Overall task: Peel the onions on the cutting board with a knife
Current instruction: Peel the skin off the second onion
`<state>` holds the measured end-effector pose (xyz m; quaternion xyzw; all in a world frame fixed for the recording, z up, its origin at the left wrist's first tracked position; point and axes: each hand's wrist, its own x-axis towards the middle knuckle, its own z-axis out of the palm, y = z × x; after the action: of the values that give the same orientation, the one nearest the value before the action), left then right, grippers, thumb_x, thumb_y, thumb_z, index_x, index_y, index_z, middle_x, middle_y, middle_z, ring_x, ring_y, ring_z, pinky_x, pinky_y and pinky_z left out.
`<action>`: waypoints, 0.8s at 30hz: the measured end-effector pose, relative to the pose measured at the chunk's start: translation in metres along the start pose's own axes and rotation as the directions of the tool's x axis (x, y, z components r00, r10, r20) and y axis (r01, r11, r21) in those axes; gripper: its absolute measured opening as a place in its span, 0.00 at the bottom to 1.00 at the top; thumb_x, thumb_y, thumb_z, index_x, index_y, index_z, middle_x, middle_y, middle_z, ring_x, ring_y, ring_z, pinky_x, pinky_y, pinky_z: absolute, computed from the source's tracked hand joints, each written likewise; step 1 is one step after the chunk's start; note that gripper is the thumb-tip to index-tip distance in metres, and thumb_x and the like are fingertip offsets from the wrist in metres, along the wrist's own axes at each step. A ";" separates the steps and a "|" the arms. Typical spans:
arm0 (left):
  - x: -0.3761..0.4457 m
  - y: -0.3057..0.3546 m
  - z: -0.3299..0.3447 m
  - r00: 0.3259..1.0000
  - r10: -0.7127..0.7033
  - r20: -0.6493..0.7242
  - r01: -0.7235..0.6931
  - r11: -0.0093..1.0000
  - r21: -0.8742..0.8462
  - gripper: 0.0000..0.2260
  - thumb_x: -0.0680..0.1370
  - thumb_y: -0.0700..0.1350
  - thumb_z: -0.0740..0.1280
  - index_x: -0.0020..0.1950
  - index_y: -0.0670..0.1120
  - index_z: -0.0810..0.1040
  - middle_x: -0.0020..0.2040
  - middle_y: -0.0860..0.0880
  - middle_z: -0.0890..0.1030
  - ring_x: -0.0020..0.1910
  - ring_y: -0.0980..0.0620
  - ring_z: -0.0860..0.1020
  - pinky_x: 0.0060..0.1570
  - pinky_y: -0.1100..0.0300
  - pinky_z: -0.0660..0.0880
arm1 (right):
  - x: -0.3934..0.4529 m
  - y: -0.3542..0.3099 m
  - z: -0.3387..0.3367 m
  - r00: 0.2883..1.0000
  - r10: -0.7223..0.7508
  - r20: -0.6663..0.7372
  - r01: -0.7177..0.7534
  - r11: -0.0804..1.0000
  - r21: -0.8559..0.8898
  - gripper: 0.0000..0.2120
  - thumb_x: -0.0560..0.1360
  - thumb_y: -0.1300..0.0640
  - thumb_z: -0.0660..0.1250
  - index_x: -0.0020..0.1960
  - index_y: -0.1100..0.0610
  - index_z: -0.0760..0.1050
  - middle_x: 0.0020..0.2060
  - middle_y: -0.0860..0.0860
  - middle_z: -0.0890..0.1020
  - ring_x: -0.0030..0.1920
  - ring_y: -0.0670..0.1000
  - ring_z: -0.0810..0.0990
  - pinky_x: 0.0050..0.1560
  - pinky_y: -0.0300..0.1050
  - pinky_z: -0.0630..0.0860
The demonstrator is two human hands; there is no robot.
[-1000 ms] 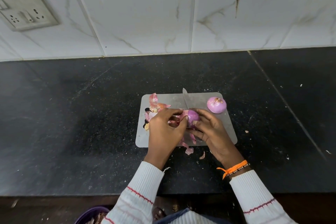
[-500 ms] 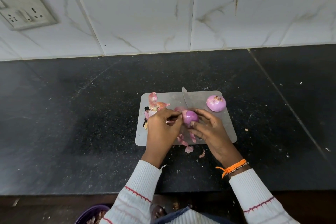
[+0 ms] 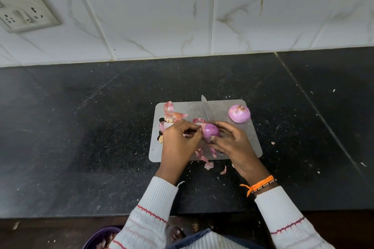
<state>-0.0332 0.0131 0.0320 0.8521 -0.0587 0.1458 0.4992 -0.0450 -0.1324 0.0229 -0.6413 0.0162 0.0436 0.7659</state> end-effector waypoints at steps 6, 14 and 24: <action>-0.001 0.003 0.001 0.999 -0.047 0.020 0.048 0.997 -0.067 0.05 0.68 0.37 0.74 0.43 0.42 0.84 0.38 0.50 0.82 0.38 0.61 0.79 0.38 0.75 0.73 | 0.001 0.000 -0.003 1.000 0.018 0.002 -0.018 0.999 0.029 0.16 0.71 0.71 0.67 0.51 0.53 0.78 0.48 0.51 0.83 0.54 0.55 0.81 0.56 0.54 0.78; -0.002 0.001 0.001 0.999 -0.011 0.034 0.011 1.000 -0.010 0.05 0.69 0.37 0.74 0.43 0.41 0.84 0.39 0.48 0.83 0.36 0.59 0.79 0.38 0.71 0.75 | 0.001 0.001 -0.003 1.000 0.009 0.000 -0.009 1.000 0.006 0.18 0.70 0.72 0.68 0.50 0.51 0.78 0.48 0.50 0.83 0.54 0.54 0.82 0.55 0.52 0.79; -0.001 0.002 0.002 0.998 -0.042 -0.042 0.041 0.999 -0.026 0.05 0.71 0.36 0.71 0.44 0.44 0.83 0.39 0.51 0.83 0.38 0.60 0.79 0.41 0.70 0.75 | 0.003 0.005 -0.002 0.998 0.057 0.012 -0.058 0.990 0.125 0.16 0.72 0.71 0.65 0.52 0.53 0.78 0.50 0.53 0.82 0.53 0.55 0.82 0.48 0.46 0.81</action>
<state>-0.0344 0.0109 0.0323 0.8435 -0.0321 0.1529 0.5139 -0.0426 -0.1331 0.0174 -0.5910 0.0339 0.0672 0.8032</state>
